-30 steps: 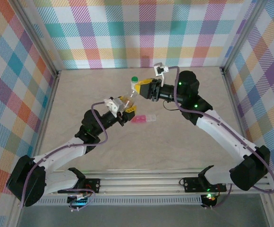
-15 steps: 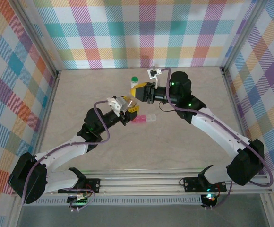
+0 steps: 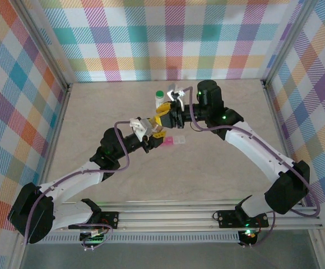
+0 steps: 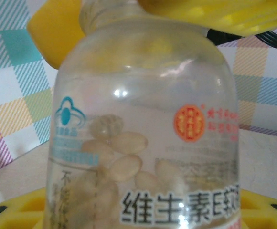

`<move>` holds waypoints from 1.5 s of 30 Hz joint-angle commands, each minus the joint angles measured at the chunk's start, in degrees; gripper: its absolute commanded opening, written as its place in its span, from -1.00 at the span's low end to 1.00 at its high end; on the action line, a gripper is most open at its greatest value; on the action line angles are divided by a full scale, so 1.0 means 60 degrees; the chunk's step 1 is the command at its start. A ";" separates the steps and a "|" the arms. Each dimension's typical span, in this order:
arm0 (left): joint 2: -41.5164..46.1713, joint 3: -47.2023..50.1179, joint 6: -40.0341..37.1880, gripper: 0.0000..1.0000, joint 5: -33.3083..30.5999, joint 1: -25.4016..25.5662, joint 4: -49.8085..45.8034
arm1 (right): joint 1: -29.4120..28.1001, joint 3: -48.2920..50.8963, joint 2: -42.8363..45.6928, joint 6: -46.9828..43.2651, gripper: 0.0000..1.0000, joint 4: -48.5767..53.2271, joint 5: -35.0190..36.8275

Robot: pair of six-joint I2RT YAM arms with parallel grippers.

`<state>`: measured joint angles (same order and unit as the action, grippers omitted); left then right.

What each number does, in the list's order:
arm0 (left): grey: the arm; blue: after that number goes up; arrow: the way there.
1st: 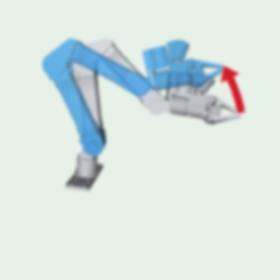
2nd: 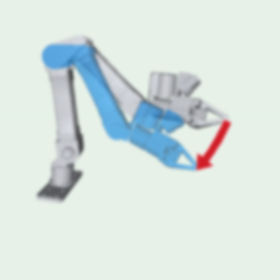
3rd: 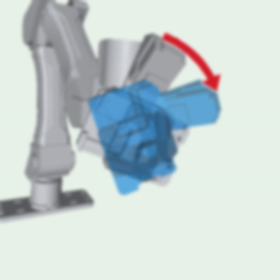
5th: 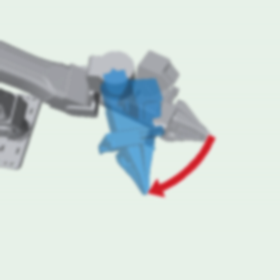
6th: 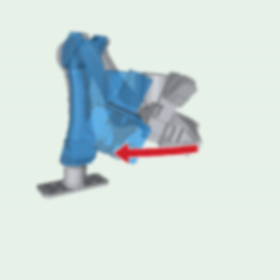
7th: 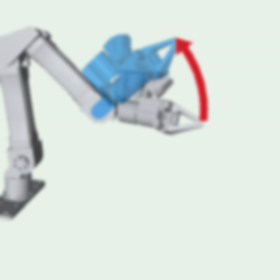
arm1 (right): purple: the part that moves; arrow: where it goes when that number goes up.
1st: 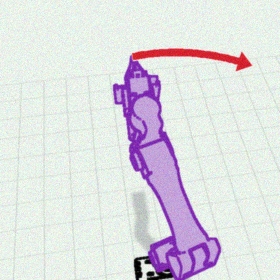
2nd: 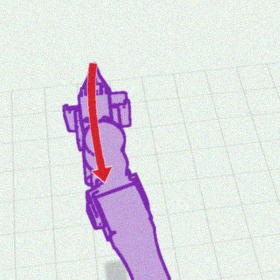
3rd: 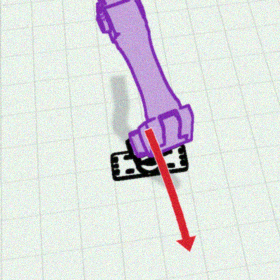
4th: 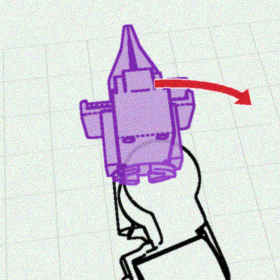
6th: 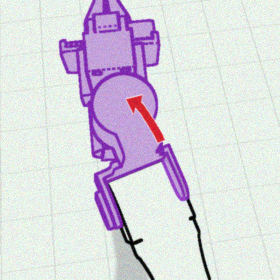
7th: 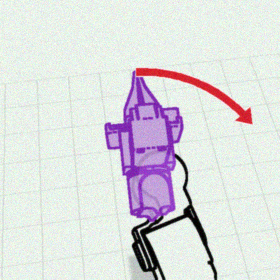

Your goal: Sort the pills into containers

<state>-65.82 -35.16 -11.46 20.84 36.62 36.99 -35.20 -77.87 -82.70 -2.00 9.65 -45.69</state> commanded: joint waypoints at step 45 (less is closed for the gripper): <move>0.0090 -0.0099 -0.1368 -1.00 0.0474 0.0210 0.1417 | -0.0941 0.0203 -0.0236 0.6649 -0.24 0.1738 0.5602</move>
<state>-67.46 -34.06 -16.21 16.91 36.23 33.54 -40.60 -76.25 -81.49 37.15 14.48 -15.77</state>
